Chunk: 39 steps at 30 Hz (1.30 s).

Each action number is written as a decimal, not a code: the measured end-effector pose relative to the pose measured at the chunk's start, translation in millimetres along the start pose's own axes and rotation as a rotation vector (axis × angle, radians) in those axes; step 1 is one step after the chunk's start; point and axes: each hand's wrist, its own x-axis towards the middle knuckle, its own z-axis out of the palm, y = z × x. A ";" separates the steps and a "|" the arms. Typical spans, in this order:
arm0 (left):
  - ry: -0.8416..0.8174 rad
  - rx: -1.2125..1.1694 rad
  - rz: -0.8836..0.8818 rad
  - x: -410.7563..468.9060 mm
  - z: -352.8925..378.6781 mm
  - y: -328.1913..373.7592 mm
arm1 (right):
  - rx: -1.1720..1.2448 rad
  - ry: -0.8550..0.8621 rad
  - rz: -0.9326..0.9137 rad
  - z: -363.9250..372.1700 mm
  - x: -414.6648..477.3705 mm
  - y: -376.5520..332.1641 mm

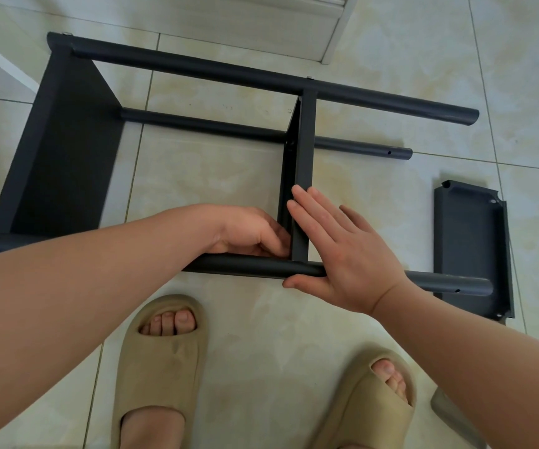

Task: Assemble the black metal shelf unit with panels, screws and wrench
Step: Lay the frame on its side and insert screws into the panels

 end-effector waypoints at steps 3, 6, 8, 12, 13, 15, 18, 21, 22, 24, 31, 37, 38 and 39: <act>-0.011 -0.022 -0.022 -1.1 1.8 1.4 | -0.002 0.003 -0.003 0.3 0.3 0.4; 0.026 0.032 -0.008 -0.1 2.1 1.1 | -0.004 0.010 -0.006 0.7 0.1 0.2; 0.067 0.091 0.005 0.8 1.8 0.3 | -0.005 0.017 -0.007 0.9 0.3 0.3; 0.046 0.055 0.011 2.9 0.7 -1.5 | -0.001 0.025 -0.011 1.2 0.6 0.8; 0.036 0.033 0.012 3.2 0.5 -1.5 | 0.000 0.025 -0.012 1.3 0.5 0.8; 0.020 0.008 0.015 3.6 -0.2 -1.7 | -0.001 0.024 -0.013 1.2 0.5 0.5; 0.013 -0.015 0.012 2.8 -0.3 -1.7 | -0.007 0.024 -0.014 1.0 0.7 0.3; 0.023 -0.034 0.008 2.1 0.3 -1.2 | -0.004 0.025 -0.014 0.7 0.8 0.0; 0.026 -0.045 0.007 1.8 0.4 -1.0 | -0.004 0.025 -0.013 0.5 0.7 0.0; 0.023 -0.060 0.003 1.6 0.3 -0.4 | -0.004 0.023 -0.012 0.6 0.8 -0.4; -0.019 -0.068 0.001 -1.6 1.6 1.6 | -0.003 0.028 -0.007 0.7 0.6 -0.7; -0.023 -0.018 0.007 1.9 0.0 -0.6 | -0.008 0.027 -0.009 0.5 0.8 -0.3; -0.010 0.001 0.001 2.3 -0.2 -1.0 | -0.009 0.027 -0.010 0.4 0.8 -0.5; 0.001 0.016 -0.005 2.7 -0.2 -1.4 | -0.009 0.027 -0.010 0.5 0.9 -0.6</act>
